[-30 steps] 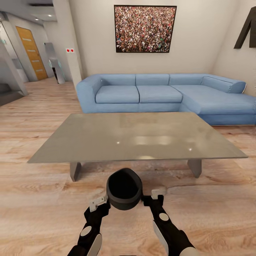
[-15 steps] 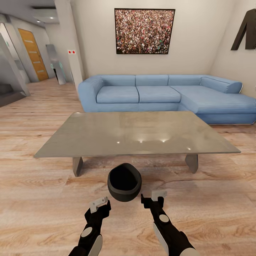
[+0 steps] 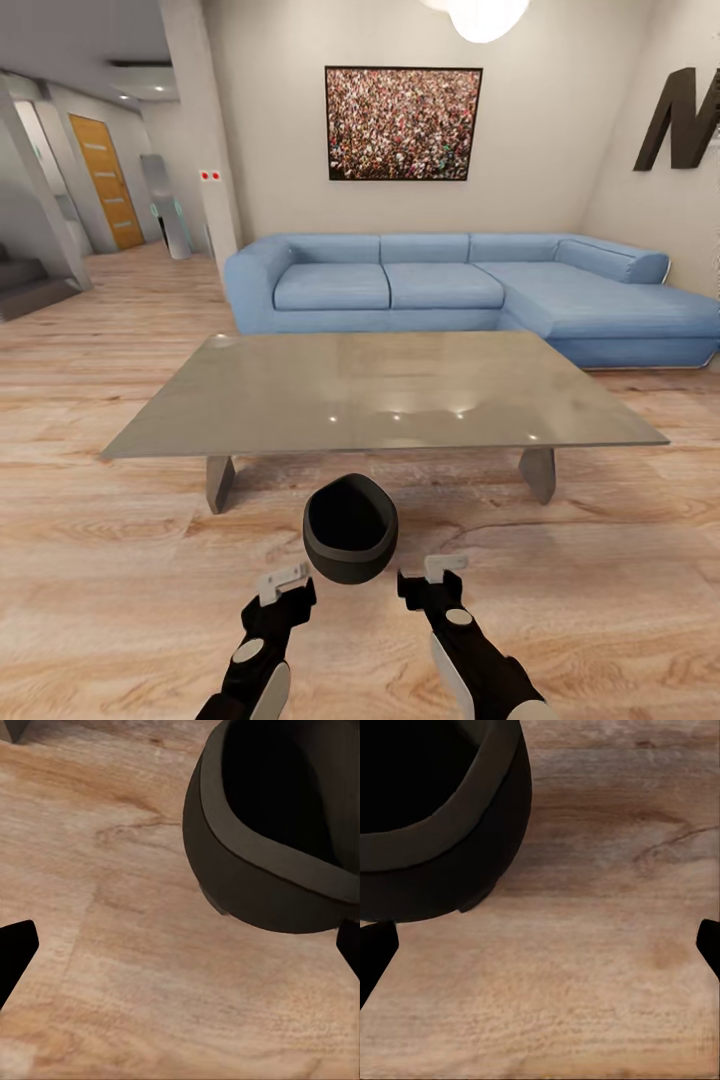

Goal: Place each of the two pumpkins and all three candles from the living room inside a cabinet in the living room (use any cabinet), then make sure every cabinet is closed, and position the cauldron so it is next to a table in the living room.

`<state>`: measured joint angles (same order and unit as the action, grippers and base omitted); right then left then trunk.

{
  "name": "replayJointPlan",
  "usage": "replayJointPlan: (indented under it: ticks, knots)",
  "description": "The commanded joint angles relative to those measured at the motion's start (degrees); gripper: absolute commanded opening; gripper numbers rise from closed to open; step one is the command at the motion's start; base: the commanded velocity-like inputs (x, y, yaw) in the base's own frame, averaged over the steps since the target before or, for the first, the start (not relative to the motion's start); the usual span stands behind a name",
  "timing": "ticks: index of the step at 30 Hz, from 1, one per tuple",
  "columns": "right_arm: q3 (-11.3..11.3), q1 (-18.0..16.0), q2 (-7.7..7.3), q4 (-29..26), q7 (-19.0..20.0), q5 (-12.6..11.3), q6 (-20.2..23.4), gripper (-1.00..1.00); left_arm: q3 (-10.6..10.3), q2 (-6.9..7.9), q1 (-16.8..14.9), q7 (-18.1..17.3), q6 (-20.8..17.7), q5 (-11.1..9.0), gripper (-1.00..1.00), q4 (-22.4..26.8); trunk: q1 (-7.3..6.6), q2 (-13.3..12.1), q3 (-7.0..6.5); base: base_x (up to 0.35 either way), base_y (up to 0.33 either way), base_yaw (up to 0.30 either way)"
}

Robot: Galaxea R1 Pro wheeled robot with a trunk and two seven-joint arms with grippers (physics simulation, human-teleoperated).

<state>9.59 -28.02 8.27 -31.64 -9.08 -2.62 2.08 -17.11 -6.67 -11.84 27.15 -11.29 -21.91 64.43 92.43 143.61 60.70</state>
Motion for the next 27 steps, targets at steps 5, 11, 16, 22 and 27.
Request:
replayJointPlan:
  ticks: [5, 11, 16, 22, 27]
  knots:
    - [-0.9, -0.02, -0.09, -0.08, -0.78, -1.13, 5.52, 1.0, -0.09, 0.0, -0.03, 0.44, -1.73, -0.47, 1.0, -0.08, -0.14, -0.05, -1.06, 0.0, 0.0, 0.0]
    - [-1.45, -0.02, 0.12, -0.04, -4.47, -4.23, 11.81, 1.0, 0.16, -0.07, -0.03, 1.33, -8.04, -0.61, 1.0, -0.84, -0.29, -0.13, -2.39, 0.0, 0.0, 0.0]
    - [-1.57, -0.02, 0.22, -0.15, -8.7, -5.42, 13.29, 1.0, 0.23, -0.17, -0.03, 2.69, -10.81, -0.73, 1.0, -0.95, -0.42, -0.2, -3.5, 0.0, 0.0, 0.0]
    - [-1.44, -0.02, 0.37, -0.24, -9.69, -5.63, 13.54, 1.0, 0.25, -0.18, -0.03, 2.98, -11.58, -0.76, 1.0, -0.97, -0.58, -0.28, -4.83, 0.0, 0.0, 0.0]
    - [-1.42, -0.02, 0.44, -0.26, -9.75, -5.64, 13.56, 1.0, 0.31, -0.18, -0.03, 2.99, -11.64, -0.77, 1.0, -0.97, -0.71, -0.34, -5.94, 0.0, 0.0, 0.0]
